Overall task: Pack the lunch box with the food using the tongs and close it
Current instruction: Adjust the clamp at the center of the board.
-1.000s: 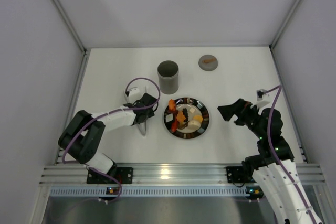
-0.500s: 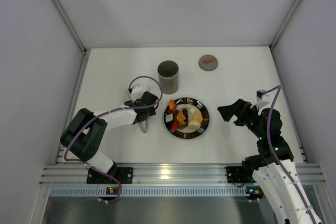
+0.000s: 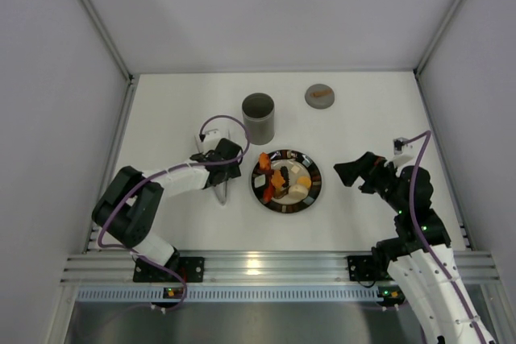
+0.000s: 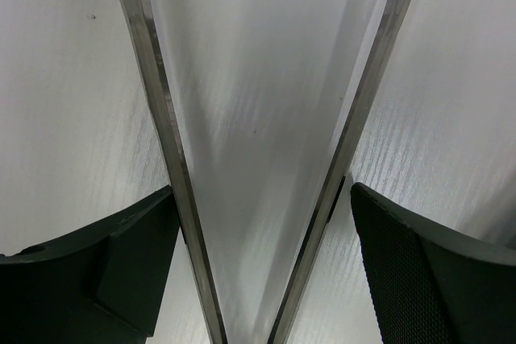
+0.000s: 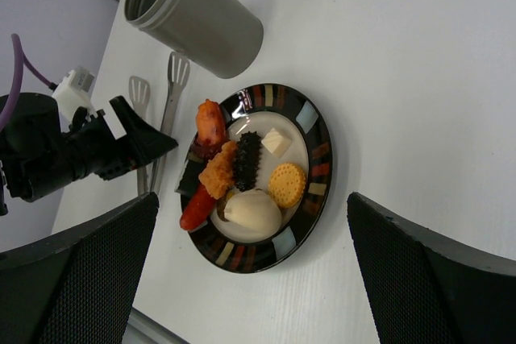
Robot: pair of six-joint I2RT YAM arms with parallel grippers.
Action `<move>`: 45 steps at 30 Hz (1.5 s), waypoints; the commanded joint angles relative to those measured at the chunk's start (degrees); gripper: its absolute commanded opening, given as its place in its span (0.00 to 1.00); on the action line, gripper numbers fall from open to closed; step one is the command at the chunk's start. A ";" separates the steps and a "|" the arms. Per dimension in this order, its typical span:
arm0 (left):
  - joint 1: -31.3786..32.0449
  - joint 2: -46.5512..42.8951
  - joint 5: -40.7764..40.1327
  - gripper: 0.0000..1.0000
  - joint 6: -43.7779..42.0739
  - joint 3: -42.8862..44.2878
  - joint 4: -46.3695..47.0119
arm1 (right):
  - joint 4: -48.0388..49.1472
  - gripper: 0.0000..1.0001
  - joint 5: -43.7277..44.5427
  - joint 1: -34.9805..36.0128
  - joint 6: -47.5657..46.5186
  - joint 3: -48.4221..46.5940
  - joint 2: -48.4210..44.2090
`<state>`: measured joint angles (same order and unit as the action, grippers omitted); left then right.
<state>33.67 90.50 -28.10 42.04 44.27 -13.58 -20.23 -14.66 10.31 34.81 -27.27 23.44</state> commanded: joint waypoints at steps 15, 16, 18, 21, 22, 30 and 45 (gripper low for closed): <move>-2.21 4.95 3.75 0.89 0.15 2.31 -7.86 | -0.51 0.99 0.15 -0.64 0.26 -0.07 -0.85; -2.21 4.86 3.66 0.89 0.06 2.31 -7.86 | -0.43 1.00 0.24 -0.64 0.26 0.11 -1.03; -2.38 4.77 3.66 0.89 0.06 2.40 -8.21 | -0.43 0.99 0.15 -0.64 0.44 0.20 -0.94; -2.47 4.51 3.22 0.89 0.06 2.75 -9.09 | -0.25 1.00 0.15 -0.64 0.52 0.46 -0.94; -2.56 4.60 3.22 0.89 -0.29 2.84 -9.18 | -0.08 1.00 0.07 -0.64 0.61 0.46 -1.03; -2.65 6.71 3.49 0.87 -1.26 4.42 -10.15 | 0.54 0.99 -0.55 -0.64 1.32 1.34 -1.20; -3.52 9.26 7.00 0.78 -4.07 5.48 -11.73 | 0.28 0.99 -0.81 -0.64 2.90 2.66 -3.58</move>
<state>30.41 95.57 -23.40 39.94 51.51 -18.44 -20.84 -14.94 10.31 36.77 -24.73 20.56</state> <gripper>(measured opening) 0.786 0.993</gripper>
